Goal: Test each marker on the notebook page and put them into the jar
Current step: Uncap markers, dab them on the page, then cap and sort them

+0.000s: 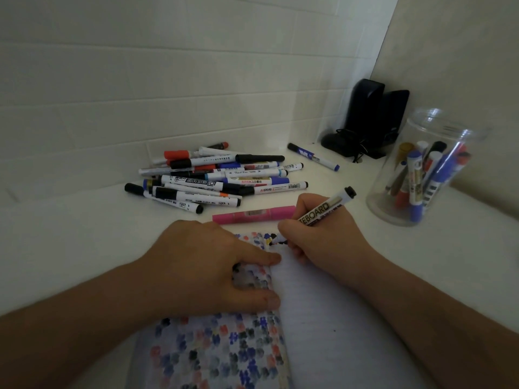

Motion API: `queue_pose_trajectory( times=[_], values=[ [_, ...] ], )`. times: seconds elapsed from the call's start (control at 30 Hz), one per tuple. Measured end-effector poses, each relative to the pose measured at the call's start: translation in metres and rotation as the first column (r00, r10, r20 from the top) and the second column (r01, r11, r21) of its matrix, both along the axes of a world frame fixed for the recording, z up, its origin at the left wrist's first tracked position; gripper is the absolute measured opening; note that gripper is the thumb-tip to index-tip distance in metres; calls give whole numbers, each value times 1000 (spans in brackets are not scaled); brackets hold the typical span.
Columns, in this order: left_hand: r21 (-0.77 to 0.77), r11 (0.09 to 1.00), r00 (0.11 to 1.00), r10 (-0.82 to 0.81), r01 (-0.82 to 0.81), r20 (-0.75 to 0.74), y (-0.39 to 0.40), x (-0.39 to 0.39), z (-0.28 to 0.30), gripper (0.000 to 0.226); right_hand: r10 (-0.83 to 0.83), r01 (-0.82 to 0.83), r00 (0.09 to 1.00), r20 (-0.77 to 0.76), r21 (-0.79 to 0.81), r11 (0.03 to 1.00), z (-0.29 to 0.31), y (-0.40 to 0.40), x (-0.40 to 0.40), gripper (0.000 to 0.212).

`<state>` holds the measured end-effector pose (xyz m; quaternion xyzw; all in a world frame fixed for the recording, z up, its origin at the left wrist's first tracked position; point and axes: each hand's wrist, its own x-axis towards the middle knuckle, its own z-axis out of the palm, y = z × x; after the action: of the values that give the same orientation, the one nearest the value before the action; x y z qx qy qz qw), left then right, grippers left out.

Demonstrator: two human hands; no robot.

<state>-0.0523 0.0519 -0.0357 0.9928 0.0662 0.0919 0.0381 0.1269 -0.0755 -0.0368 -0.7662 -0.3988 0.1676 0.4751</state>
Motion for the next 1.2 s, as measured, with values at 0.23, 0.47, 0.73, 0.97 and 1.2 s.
queue_pose_trajectory(
  times=[0.23, 0.47, 0.73, 0.97, 1.2],
  values=[
    [13, 1000, 997, -7, 8, -81, -2, 2, 6, 75, 15, -15, 1000, 6, -34, 999, 0, 1, 2, 19],
    [29, 1000, 995, -3, 6, -97, -4, 3, 9, 73, 22, -20, 999, 39, -43, 999, 2, 1, -1, 22],
    [31, 999, 995, 14, -11, -101, -6, 4, 12, 71, 52, -53, 998, -38, -5, 999, 1, -1, 1, 20],
    [45, 999, 995, 30, -26, -96, -5, 4, 8, 70, 48, -48, 999, 2, -48, 998, 2, -1, 0, 22],
    [33, 999, 994, 29, -25, -110, -5, 4, 9, 70, 40, -40, 999, -12, -2, 999, 2, -1, 1, 21]
  ],
)
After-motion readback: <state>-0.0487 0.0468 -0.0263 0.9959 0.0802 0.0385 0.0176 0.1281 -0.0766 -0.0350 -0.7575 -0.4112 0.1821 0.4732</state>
